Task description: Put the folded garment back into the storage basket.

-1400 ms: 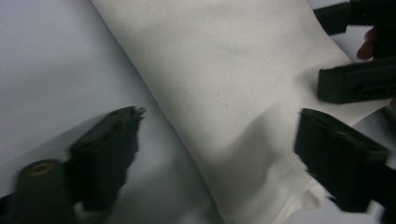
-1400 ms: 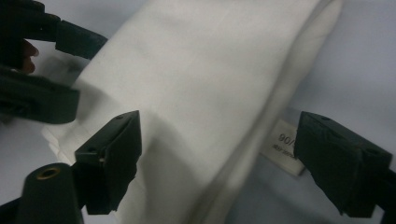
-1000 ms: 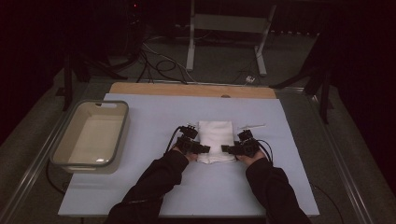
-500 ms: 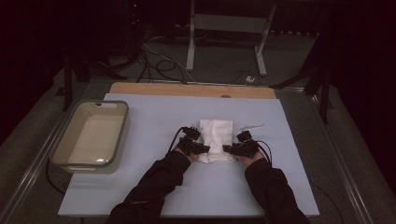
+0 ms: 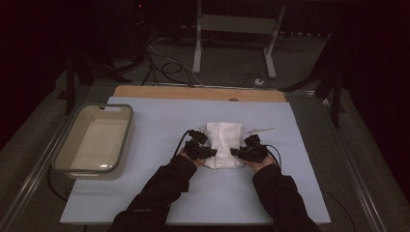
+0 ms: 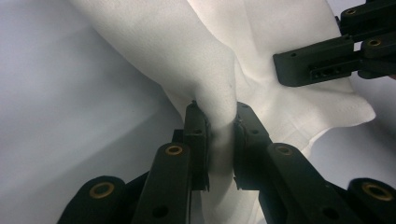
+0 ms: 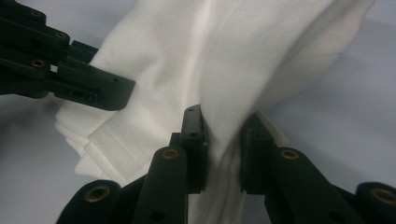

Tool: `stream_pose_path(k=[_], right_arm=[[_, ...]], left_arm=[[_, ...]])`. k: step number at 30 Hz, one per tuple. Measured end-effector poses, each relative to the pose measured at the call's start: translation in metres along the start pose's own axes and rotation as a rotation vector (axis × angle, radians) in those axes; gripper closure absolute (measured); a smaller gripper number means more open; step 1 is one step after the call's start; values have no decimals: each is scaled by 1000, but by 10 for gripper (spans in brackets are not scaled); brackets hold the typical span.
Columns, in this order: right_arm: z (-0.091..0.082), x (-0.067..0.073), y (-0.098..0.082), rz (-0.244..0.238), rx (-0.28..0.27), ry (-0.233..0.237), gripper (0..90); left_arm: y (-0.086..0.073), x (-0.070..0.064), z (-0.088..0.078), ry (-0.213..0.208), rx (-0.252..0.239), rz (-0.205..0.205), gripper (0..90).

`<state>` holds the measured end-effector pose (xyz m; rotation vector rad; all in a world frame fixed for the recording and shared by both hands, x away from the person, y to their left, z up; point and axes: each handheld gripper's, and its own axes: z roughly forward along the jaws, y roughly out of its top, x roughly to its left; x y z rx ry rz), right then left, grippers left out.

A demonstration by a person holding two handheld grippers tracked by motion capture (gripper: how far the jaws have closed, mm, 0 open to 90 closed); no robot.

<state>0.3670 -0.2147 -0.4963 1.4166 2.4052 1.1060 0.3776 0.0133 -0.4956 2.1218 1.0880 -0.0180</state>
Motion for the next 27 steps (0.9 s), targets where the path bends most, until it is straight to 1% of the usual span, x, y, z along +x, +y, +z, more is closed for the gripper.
stream_pose_path(k=[2, 5, 6, 9, 10, 14, 22, 27], right_arm=[[-2, 2, 1, -9, 0, 0, 756], [-3, 4, 3, -11, -1, 3, 755], [-4, 4, 3, -11, -2, 5, 756], [-6, 6, 3, -10, -5, 8, 755], [-6, 6, 4, -11, -4, 8, 755], [-10, 9, 5, -14, -10, 4, 756], [-15, 14, 8, -6, -8, 23, 756], [-18, 18, 11, -10, -9, 22, 756]], left_arm=[[1, 0, -2, -1, 3, 6, 782], [1, -1, -5, -4, -1, 5, 782], [1, -1, -6, -5, 3, 13, 782], [2, -2, -9, -8, 0, 17, 782], [3, -3, -11, -7, 2, 24, 782], [4, -5, -16, -11, -1, 29, 782], [5, -7, -25, -13, 1, 50, 783], [6, -9, -32, -9, -2, 57, 783]])
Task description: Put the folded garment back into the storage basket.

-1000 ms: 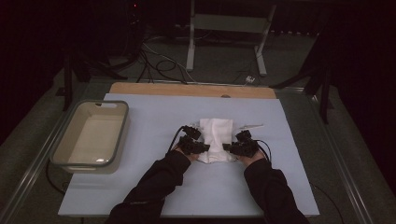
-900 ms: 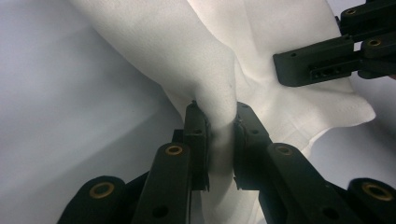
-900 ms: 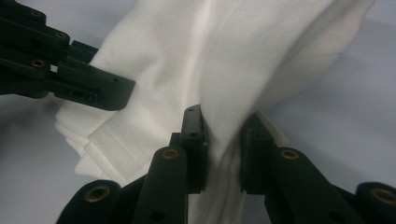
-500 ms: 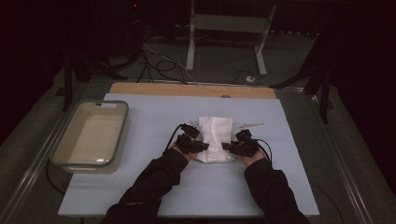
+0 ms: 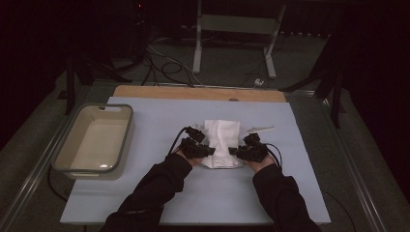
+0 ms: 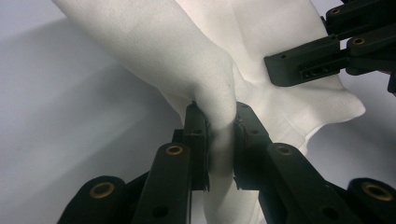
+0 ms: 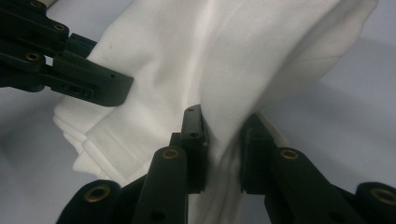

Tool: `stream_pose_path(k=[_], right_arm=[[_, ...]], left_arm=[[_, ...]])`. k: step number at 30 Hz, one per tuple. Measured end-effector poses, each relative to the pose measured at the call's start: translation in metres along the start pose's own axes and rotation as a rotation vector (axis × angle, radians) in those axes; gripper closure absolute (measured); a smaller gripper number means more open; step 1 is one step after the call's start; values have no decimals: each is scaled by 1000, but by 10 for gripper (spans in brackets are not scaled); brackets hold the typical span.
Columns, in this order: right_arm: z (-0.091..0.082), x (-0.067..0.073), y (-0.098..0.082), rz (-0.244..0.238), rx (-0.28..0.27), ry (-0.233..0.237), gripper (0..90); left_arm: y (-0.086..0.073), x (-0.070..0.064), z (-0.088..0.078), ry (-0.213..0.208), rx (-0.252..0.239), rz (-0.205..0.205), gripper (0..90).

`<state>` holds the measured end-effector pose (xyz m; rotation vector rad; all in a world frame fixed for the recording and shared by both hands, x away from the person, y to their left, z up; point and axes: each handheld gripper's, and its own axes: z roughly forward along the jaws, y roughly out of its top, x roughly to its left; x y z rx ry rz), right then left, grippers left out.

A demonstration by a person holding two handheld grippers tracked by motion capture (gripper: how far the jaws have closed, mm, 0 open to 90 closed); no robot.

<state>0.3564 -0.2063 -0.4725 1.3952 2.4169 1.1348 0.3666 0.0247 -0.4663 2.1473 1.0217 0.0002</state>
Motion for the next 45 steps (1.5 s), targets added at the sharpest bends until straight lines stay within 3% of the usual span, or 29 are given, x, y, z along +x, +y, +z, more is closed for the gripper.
stream_pose_path(k=[15, 45], right_arm=[[-3, 14, 9, -21, -6, 14, 755], [6, 48, 29, -53, -2, 55, 755]], left_arm=[[0, 1, -20, 10, -4, 9, 783], [-11, 16, -60, 29, -5, 4, 783]])
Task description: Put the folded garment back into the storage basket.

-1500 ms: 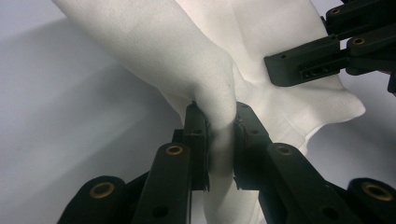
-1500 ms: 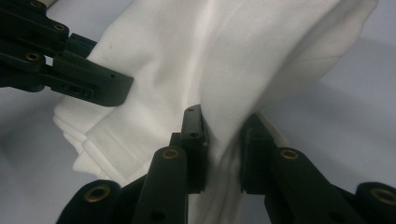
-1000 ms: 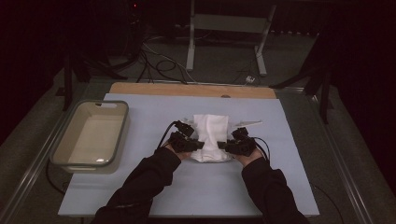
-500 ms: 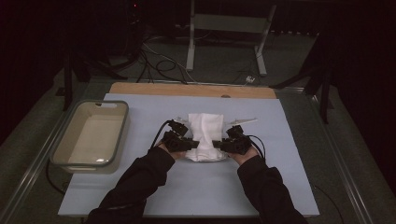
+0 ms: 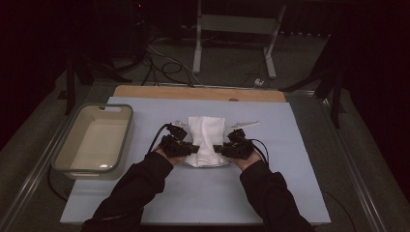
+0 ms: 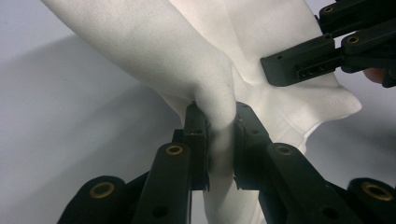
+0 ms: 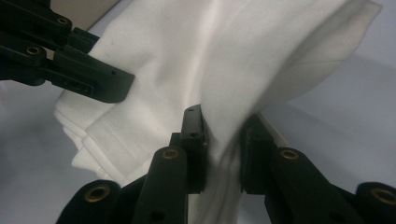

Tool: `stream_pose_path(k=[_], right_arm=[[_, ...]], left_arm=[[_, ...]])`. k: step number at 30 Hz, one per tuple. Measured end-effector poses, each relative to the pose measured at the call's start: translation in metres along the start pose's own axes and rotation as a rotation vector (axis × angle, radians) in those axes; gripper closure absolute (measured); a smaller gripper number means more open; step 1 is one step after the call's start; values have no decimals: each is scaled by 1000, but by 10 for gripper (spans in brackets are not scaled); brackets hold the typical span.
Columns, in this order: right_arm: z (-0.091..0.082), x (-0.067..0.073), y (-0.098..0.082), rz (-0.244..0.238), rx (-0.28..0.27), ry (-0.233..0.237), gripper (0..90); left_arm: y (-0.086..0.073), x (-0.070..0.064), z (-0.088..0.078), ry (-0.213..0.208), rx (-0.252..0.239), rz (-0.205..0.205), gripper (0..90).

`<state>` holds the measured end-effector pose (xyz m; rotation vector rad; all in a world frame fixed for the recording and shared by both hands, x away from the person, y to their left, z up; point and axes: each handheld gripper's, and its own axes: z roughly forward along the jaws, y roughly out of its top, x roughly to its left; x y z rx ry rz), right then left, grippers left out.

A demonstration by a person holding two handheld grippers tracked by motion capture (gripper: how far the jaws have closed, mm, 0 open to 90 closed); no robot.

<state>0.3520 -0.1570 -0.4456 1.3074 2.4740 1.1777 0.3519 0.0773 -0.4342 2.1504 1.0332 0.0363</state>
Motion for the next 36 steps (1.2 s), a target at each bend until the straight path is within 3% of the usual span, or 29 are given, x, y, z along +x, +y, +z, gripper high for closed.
stream_pose_path(k=[36], right_arm=[[16, 39, 31, -48, -6, 45, 755]], left_arm=[[-10, 20, -47, 53, -7, -11, 782]])
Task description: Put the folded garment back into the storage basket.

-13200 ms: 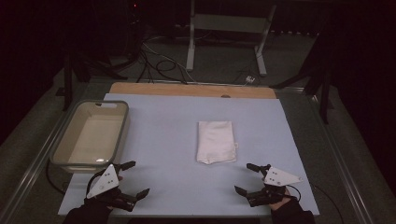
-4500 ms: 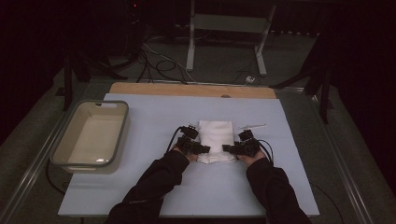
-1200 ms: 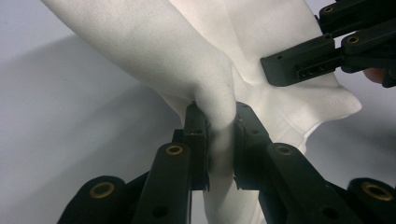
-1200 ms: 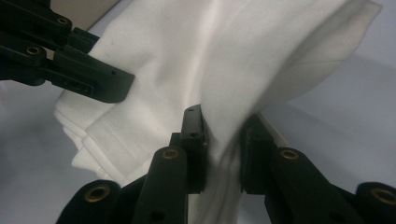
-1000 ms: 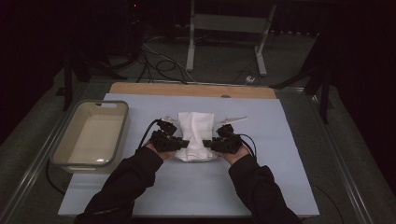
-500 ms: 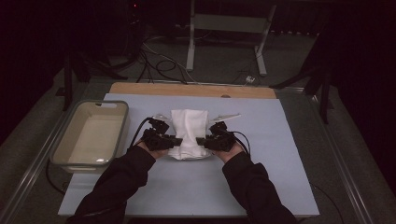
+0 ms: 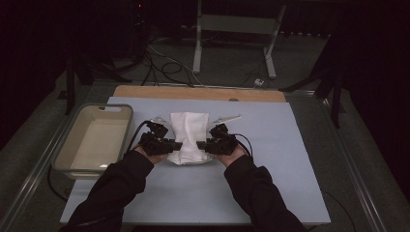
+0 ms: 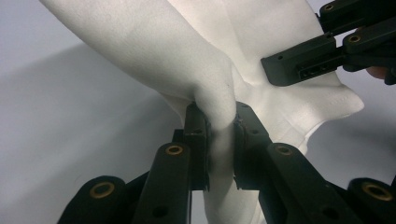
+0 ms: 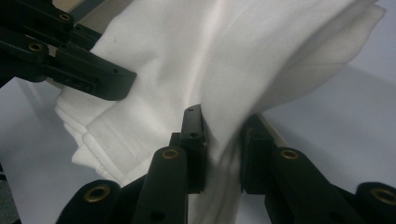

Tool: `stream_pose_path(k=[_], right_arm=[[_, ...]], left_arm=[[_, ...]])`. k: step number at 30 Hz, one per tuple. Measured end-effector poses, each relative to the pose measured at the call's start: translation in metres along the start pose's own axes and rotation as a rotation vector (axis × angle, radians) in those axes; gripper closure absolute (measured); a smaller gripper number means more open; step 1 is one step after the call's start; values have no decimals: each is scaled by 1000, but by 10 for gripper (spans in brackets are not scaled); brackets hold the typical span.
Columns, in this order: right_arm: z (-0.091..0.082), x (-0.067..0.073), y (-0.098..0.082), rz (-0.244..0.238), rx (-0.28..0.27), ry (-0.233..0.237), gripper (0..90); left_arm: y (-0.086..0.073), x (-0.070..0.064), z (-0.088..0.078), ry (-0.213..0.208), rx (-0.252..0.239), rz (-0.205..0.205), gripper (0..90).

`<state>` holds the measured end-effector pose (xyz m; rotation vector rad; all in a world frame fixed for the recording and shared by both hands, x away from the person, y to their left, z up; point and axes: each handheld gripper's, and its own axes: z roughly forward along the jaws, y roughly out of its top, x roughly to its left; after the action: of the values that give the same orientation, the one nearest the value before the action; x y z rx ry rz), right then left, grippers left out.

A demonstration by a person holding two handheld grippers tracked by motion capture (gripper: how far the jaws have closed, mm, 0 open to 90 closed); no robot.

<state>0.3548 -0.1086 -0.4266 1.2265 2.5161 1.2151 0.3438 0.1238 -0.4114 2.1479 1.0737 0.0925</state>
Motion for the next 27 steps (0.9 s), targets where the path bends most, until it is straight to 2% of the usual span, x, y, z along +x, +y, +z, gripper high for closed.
stream_pose_path(k=[17, 27], right_arm=[[9, 16, 13, -32, -1, 4, 755], [16, 28, 21, -47, -7, 22, 755]], left_arm=[[-5, 11, -19, 27, -1, -13, 782], [-10, 18, -31, 42, -11, -26, 782]])
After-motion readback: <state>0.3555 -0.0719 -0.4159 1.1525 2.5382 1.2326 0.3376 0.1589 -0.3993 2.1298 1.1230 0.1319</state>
